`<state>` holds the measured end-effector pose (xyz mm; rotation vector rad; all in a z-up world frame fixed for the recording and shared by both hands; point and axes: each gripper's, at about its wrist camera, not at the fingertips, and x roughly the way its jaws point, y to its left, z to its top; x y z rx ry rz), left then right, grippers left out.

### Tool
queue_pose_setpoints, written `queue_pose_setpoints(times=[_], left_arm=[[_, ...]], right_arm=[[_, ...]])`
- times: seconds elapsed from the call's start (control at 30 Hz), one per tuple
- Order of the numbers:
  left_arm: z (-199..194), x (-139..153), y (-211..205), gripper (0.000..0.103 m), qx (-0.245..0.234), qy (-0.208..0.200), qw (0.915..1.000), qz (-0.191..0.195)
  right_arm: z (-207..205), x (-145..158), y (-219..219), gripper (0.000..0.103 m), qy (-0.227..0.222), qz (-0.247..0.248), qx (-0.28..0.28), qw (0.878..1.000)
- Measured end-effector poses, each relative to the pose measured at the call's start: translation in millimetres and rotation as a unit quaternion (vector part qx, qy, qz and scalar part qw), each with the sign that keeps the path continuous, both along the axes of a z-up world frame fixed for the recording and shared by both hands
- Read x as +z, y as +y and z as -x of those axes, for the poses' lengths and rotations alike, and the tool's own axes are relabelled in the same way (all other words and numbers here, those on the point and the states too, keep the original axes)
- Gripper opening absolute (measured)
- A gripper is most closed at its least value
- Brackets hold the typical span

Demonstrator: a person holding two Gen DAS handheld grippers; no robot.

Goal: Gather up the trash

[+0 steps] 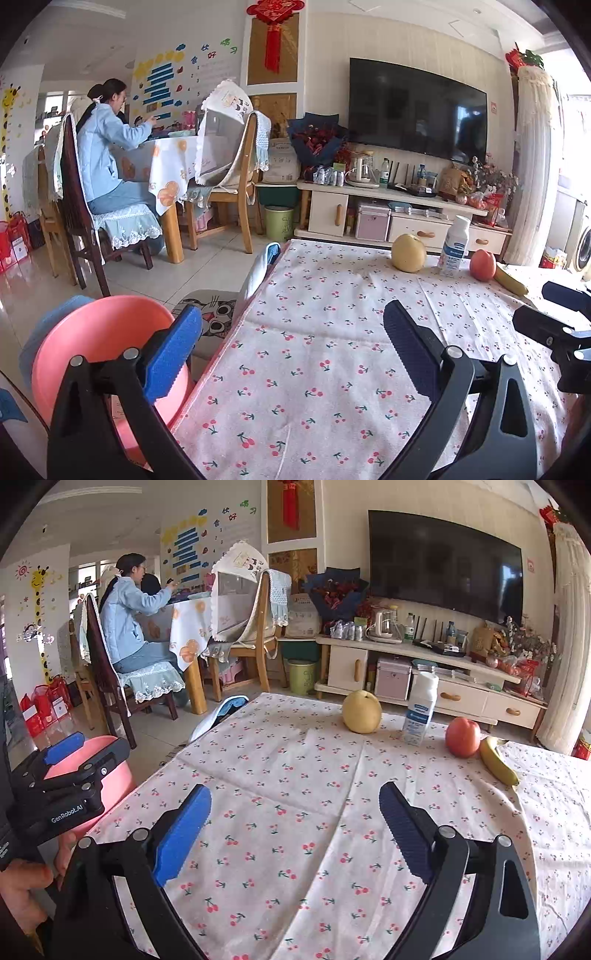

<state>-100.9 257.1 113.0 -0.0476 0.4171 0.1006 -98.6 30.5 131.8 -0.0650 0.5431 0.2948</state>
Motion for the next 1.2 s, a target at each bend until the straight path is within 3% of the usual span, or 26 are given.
queue_pose_setpoints(times=[0.47, 0.73, 1.2], left_arm=[[11.0, 27.6, -74.0, 0.099, -0.022, 0.016, 0.9989, 0.037], [18.9, 48.4, -139.4, 0.099, -0.036, -0.004, 0.9992, -0.018], [24.7, 62.2, -237.2, 0.099, -0.073, -0.016, 0.9956, -0.057]], right_arm=[[18.7, 10.6, -89.6, 0.093, -0.052, -0.010, -0.069, 0.996], [35.3, 26.9, -144.6, 0.094, -0.087, -0.022, -0.119, 0.989], [59.4, 34.2, -240.5, 0.095, -0.119, -0.050, -0.215, 0.968]])
